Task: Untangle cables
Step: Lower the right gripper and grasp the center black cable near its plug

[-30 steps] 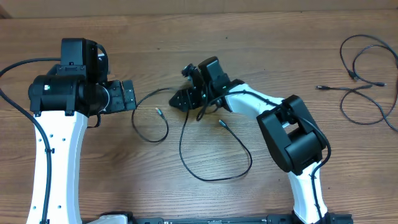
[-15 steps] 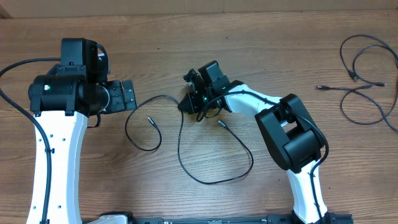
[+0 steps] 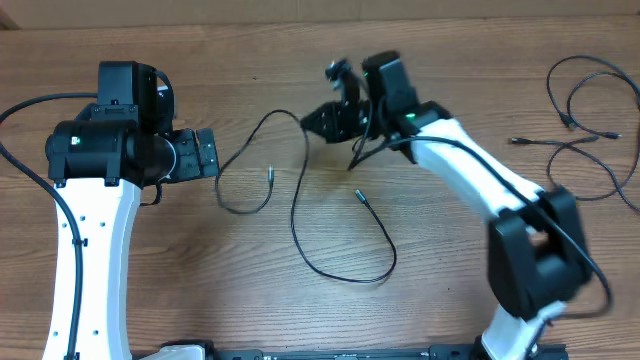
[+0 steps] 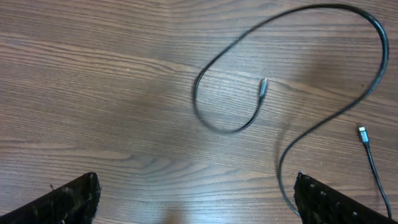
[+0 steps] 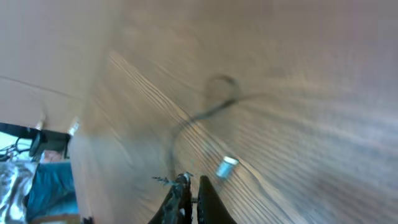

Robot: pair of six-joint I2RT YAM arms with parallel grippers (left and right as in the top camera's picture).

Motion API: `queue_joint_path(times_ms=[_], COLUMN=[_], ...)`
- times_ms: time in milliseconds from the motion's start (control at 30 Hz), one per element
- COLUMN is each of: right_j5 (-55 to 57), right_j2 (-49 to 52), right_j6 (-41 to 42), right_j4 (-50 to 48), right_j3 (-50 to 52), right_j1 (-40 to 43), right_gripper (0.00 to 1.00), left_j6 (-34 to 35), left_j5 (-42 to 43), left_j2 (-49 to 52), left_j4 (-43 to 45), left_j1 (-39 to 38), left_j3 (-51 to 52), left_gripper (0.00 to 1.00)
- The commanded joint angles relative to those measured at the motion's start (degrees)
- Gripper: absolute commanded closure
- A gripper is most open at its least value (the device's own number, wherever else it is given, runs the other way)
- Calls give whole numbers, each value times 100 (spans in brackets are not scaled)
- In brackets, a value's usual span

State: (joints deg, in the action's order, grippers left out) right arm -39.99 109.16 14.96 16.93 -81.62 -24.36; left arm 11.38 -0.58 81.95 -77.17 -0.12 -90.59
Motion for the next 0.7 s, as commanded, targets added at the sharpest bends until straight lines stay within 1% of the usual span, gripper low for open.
queue_joint_path(times_ms=[0, 133, 200, 233, 267, 300, 333, 400, 467, 533, 667], right_j5=[295, 750, 1220, 1379, 1539, 1716, 1829, 2131, 2155, 2157, 2129], right_j2=[-647, -1126, -1263, -1261, -1235, -1196, -1158, -992, -737, -549, 48], right_j6=[-20, -44, -44, -155, -345, -490, -557, -649, -651, -656, -651], right_j4=[-9, 2, 101, 199, 339, 494, 595, 848, 914, 898, 675], right_j3=[-22, -22, -22, -20, -17, -17, -15, -11, -11, -11, -11], right_j1=[66, 66, 66, 66, 66, 66, 66, 66, 66, 66, 59], right_gripper=[96, 96, 96, 93, 85, 72, 64, 33, 19, 13, 10], left_j6=[-109, -109, -109, -109, -109, -109, -109, -109, -109, -109, -109], left_j5=[61, 61, 61, 61, 61, 61, 61, 61, 61, 61, 61], left_j2=[-96, -96, -96, -96, -96, -96, -96, -96, -96, -96, -96], left_j4=[2, 2, 2, 2, 2, 2, 2, 2, 2, 2, 2], left_j1=[20, 20, 20, 20, 20, 20, 20, 20, 20, 20, 20], left_j3=[-111, -111, -109, -111, -111, -109, -111, -111, -111, -111, -111], left_gripper=[0, 0, 0, 0, 0, 0, 0, 0, 1, 0, 0])
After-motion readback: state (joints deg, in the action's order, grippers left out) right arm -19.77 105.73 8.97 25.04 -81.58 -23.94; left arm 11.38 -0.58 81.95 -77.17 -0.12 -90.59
